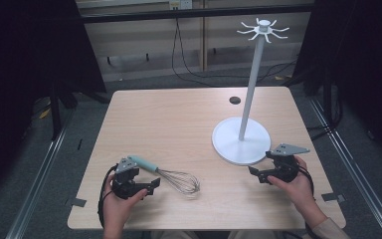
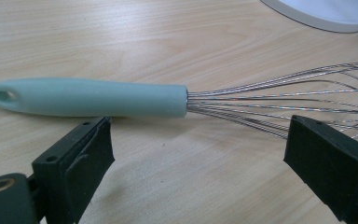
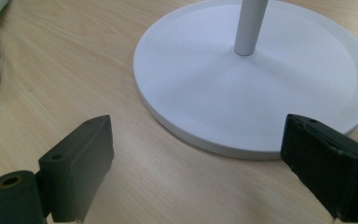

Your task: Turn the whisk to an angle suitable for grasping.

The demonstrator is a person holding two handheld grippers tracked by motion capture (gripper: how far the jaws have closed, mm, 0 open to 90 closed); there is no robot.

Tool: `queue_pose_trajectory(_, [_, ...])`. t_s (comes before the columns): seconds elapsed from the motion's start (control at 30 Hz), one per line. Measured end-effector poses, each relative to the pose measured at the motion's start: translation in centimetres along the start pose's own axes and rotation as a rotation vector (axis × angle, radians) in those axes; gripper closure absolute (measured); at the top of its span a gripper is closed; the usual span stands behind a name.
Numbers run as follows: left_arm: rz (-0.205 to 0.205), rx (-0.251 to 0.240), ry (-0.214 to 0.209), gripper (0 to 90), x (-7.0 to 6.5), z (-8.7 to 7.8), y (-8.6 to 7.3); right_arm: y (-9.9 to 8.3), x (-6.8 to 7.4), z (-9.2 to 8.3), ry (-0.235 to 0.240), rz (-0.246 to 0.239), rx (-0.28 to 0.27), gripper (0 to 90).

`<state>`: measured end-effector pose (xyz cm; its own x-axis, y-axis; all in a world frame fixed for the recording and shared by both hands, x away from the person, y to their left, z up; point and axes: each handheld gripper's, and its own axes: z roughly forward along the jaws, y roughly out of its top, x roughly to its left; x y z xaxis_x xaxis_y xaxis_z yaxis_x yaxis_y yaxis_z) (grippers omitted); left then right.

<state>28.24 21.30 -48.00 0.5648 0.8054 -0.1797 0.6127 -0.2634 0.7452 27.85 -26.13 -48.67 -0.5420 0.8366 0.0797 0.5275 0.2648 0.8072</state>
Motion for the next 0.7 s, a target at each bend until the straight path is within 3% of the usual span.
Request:
queue_pose_trajectory(0.23, [-0.020,0.013,0.015,8.9,0.3,-0.3,-0.1,0.0,-0.1,-0.2,-0.001,0.012,-0.004,9.2])
queue_pose_trajectory(0.4, [-0.062,0.010,0.048,16.9,0.8,-0.6,0.0,0.0,0.0,-0.3,0.002,0.012,-0.008,9.2])
queue_pose_trajectory(0.47, [-0.067,0.023,0.089,18.5,1.3,-0.9,0.1,-0.1,0.0,-0.5,0.003,0.007,-0.008,9.3])
queue_pose_trajectory(0.5, [-0.057,0.033,0.104,27.7,1.6,-1.0,0.2,-0.2,0.0,-0.6,0.003,0.009,-0.011,9.3])
queue_pose_trajectory(0.57, [-0.046,0.045,0.109,31.6,1.7,-1.1,0.3,-0.2,0.0,-0.8,0.001,0.017,-0.014,9.3])
queue_pose_trajectory(0.7, [-0.036,0.081,0.163,57.6,2.2,-1.5,0.7,-0.5,-0.2,-1.3,-0.005,0.023,-0.017,9.3])
